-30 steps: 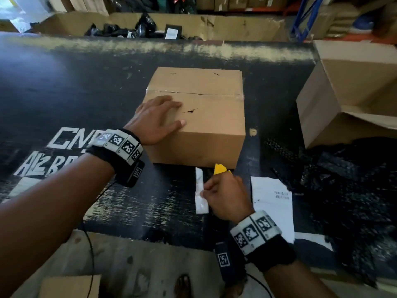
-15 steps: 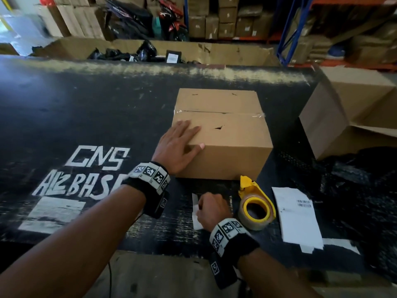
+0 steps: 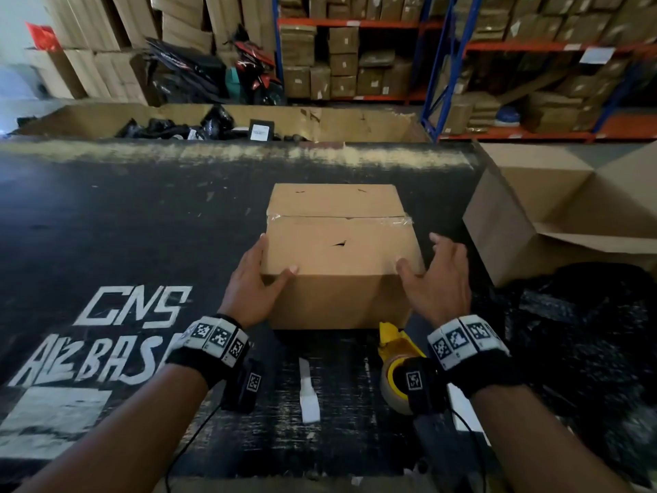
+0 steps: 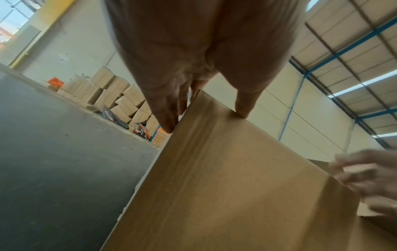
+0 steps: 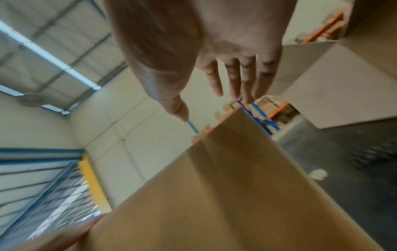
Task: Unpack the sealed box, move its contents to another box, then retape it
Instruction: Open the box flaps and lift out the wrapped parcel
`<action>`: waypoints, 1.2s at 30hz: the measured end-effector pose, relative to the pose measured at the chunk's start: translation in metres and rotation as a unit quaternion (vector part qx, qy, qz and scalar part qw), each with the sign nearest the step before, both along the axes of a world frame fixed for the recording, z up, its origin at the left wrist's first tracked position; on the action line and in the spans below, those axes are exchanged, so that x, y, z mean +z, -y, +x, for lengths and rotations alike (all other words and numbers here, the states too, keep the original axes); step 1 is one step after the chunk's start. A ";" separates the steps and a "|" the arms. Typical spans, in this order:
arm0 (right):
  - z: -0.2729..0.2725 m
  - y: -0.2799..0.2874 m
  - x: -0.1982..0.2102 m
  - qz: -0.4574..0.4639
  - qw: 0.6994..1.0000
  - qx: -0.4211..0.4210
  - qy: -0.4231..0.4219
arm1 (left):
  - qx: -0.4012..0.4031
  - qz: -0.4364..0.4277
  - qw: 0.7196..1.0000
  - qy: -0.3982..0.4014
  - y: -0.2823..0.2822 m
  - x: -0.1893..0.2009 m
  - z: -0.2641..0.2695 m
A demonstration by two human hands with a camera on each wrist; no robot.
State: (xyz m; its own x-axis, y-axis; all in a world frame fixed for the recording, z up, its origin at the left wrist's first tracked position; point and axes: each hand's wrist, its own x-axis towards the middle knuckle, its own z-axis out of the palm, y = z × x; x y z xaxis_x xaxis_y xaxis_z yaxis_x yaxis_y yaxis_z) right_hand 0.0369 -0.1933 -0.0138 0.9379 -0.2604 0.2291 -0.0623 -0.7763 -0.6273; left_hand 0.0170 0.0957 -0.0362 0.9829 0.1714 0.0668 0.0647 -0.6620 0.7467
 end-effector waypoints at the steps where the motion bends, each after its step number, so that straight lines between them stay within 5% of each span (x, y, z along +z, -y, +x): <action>1: 0.011 0.005 -0.004 0.020 0.998 0.013 -0.061 | 0.001 -0.007 1.000 0.000 0.000 0.000 0.002; 5: 0.035 0.016 -0.014 0.070 0.984 0.083 -0.139 | -0.003 -0.015 1.000 -0.010 0.004 0.000 0.017; 13: 0.043 0.044 -0.003 0.167 0.976 0.142 0.000 | -0.013 -0.071 0.996 0.057 0.015 0.011 0.041; 18: 0.032 0.063 0.011 0.319 0.926 0.175 0.104 | 0.019 -0.078 0.978 0.191 0.009 0.026 0.021; 22: 0.023 0.087 0.015 0.371 0.886 0.266 0.080 | 0.002 -0.162 0.972 0.168 0.000 0.038 -0.016; 25: 0.023 0.099 0.010 0.299 0.889 0.346 0.036 | -0.049 -0.236 0.967 0.077 -0.009 0.035 -0.038; 30: 0.030 0.106 -0.003 0.011 0.915 0.404 0.014 | -0.116 -0.005 0.993 0.031 -0.007 0.033 -0.046; 36: 0.044 0.100 0.005 -0.164 0.898 0.408 0.006 | -0.161 0.233 0.957 0.065 -0.006 0.018 -0.024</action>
